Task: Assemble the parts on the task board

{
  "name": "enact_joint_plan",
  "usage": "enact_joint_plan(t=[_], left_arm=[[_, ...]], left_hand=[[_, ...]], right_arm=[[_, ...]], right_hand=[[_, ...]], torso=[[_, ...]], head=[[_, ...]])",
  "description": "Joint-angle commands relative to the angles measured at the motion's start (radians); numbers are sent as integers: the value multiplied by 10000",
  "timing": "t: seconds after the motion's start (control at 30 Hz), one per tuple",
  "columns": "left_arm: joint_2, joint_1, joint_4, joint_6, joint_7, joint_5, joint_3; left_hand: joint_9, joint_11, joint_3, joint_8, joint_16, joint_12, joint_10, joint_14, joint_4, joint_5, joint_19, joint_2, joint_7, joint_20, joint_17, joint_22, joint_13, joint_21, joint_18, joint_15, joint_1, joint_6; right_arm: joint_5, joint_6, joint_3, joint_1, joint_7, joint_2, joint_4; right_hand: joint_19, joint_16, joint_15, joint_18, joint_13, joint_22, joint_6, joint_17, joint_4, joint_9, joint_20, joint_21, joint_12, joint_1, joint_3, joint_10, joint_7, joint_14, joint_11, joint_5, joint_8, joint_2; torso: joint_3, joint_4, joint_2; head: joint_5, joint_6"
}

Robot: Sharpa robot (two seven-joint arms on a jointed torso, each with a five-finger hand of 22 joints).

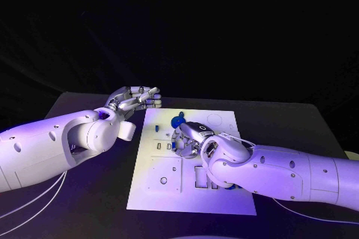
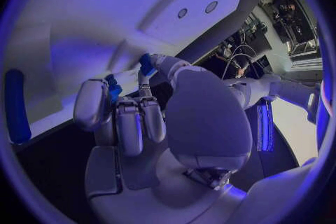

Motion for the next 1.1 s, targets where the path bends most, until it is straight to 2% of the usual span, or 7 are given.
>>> enact_joint_plan(t=[0.03,0.6,0.9,1.03,1.07,1.1], left_arm=[[4,6,30,219,13,-48,8],[-6,6,28,226,-2,-67,8],[-4,6,15,227,-11,-72,8],[-4,6,9,248,-22,-73,8],[-4,6,7,260,-33,-73,8],[-4,6,7,268,-39,-74,8]], left_hand=[[9,68,-69,-58,-47,-19,15,-85,12,62,34,-30,113,26,13,-9,12,-47,52,-15,-90,-93],[8,75,-82,-65,-57,-34,0,-95,10,62,33,-26,120,28,18,-17,9,-52,51,-10,-107,-110],[8,75,-82,-65,-57,-34,0,-95,10,62,33,-26,120,28,18,-17,9,-52,51,-10,-107,-110],[8,75,-82,-65,-57,-34,0,-95,10,62,33,-26,120,28,18,-17,9,-52,51,-10,-107,-110],[8,75,-82,-65,-57,-34,0,-95,10,62,33,-26,120,28,18,-17,9,-52,51,-10,-107,-110],[8,75,-82,-65,-57,-34,0,-95,10,62,33,-26,120,28,18,-17,9,-52,51,-10,-107,-110]], right_arm=[[-327,33,-9,-24,24,18,-17],[-358,78,-10,-34,20,11,-50],[-351,84,-10,-36,-39,9,-40],[-322,67,-10,-36,-29,7,-39],[-304,56,-10,-36,-19,6,-36],[-295,47,-10,-36,-10,6,-32]], right_hand=[[70,-35,-78,-58,1387,-15,29,2280,23,-17,-3,-40,-54,-111,-41,171,-1,948,-62,-54,-31,3],[53,-44,-70,-52,1346,-34,-51,2251,29,-22,3,-77,-87,-193,-72,140,19,941,-49,-92,-82,-49],[-12,-54,-4,-30,1091,-116,-390,2224,28,-67,59,-216,-285,-343,-139,-59,134,934,46,-149,-285,-163],[-52,-62,53,-14,959,-166,-582,2200,80,-86,116,-309,-388,-482,-265,-164,203,928,110,-458,-397,-219],[-84,-71,91,-1,864,-207,-797,2174,112,-128,149,-380,-460,-531,-352,-236,257,921,158,-708,-513,-229],[-96,-72,105,4,841,-222,-849,2173,119,-140,163,-406,-478,-536,-384,-254,273,920,173,-769,-539,-226]], torso=[[4,-4,7],[10,-14,-1],[11,-13,0],[9,-10,2],[9,-10,2],[9,-10,2]], head=[[8,0],[18,-25],[8,-37],[4,-28],[4,-28],[4,-28]])
